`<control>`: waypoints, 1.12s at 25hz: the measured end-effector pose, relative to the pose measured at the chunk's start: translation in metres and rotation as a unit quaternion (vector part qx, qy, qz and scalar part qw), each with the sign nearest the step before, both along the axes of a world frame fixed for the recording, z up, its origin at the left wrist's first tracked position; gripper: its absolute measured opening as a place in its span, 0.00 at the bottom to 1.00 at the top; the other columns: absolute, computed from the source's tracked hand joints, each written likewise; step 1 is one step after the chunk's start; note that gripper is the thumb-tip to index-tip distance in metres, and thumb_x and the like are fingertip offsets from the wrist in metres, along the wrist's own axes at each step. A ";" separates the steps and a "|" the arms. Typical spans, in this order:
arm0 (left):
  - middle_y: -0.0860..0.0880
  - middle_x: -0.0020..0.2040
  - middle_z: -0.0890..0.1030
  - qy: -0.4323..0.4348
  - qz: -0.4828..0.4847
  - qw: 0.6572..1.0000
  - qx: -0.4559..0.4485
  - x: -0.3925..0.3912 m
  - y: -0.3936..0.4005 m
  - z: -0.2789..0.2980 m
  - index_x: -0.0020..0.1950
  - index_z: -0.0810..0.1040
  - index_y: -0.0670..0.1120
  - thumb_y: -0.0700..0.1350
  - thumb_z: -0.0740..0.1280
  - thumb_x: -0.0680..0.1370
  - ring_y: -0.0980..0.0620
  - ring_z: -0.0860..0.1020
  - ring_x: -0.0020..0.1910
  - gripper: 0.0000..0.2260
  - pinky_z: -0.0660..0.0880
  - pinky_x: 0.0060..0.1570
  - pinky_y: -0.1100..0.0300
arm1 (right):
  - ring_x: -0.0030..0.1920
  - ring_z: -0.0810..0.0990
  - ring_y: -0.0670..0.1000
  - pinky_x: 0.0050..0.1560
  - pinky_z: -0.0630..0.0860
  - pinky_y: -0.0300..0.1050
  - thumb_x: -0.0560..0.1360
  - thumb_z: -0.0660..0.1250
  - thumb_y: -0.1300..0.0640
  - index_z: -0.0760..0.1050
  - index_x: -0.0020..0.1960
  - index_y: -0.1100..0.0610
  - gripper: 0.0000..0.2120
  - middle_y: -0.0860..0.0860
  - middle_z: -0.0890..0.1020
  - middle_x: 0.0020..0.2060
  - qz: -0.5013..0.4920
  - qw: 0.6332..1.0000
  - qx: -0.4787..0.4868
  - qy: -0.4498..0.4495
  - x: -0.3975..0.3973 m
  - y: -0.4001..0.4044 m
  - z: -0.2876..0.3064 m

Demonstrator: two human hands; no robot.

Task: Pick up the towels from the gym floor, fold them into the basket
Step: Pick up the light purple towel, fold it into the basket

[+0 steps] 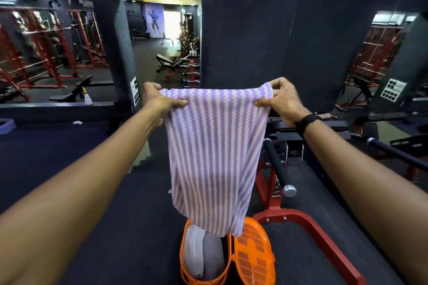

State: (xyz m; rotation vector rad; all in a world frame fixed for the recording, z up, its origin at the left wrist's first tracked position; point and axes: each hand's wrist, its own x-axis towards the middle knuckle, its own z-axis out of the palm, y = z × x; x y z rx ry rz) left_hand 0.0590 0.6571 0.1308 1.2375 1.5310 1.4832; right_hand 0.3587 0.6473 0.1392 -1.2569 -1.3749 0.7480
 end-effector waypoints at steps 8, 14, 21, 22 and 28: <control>0.47 0.47 0.82 0.282 -0.034 0.954 0.093 0.002 -0.002 0.010 0.46 0.84 0.47 0.42 0.79 0.66 0.46 0.78 0.54 0.10 0.70 0.46 0.60 | 0.38 0.77 0.46 0.40 0.71 0.39 0.62 0.79 0.60 0.82 0.41 0.57 0.10 0.48 0.81 0.36 -0.097 0.968 0.089 -0.215 -0.003 -0.007 -0.007; 0.49 0.44 0.75 0.461 -0.038 0.885 0.058 -0.013 -0.005 0.017 0.39 0.79 0.51 0.50 0.77 0.68 0.47 0.73 0.50 0.08 0.66 0.45 0.56 | 0.37 0.71 0.47 0.35 0.65 0.38 0.67 0.78 0.53 0.74 0.35 0.60 0.15 0.49 0.75 0.33 -0.020 0.954 0.095 -0.283 0.010 -0.001 -0.018; 0.48 0.41 0.82 0.148 -0.234 0.952 0.134 -0.009 -0.009 0.074 0.48 0.79 0.44 0.41 0.73 0.71 0.57 0.78 0.34 0.08 0.74 0.34 0.65 | 0.42 0.79 0.50 0.41 0.77 0.47 0.67 0.77 0.55 0.75 0.46 0.58 0.14 0.55 0.81 0.42 0.195 0.977 0.061 -0.059 0.017 -0.004 0.043; 0.51 0.41 0.83 0.005 -0.227 0.962 0.149 -0.005 -0.010 0.075 0.51 0.77 0.45 0.40 0.72 0.73 0.57 0.80 0.38 0.09 0.76 0.35 0.65 | 0.51 0.81 0.52 0.50 0.79 0.48 0.68 0.76 0.57 0.75 0.55 0.58 0.18 0.56 0.82 0.52 0.227 0.973 0.040 0.021 0.014 -0.003 0.049; 0.45 0.52 0.84 0.011 -0.297 0.946 -0.130 -0.010 -0.019 -0.021 0.57 0.80 0.43 0.57 0.83 0.54 0.49 0.83 0.49 0.36 0.78 0.44 0.63 | 0.58 0.81 0.51 0.53 0.79 0.41 0.60 0.78 0.54 0.75 0.64 0.59 0.34 0.54 0.82 0.59 0.254 0.947 -0.191 0.039 -0.009 -0.016 -0.033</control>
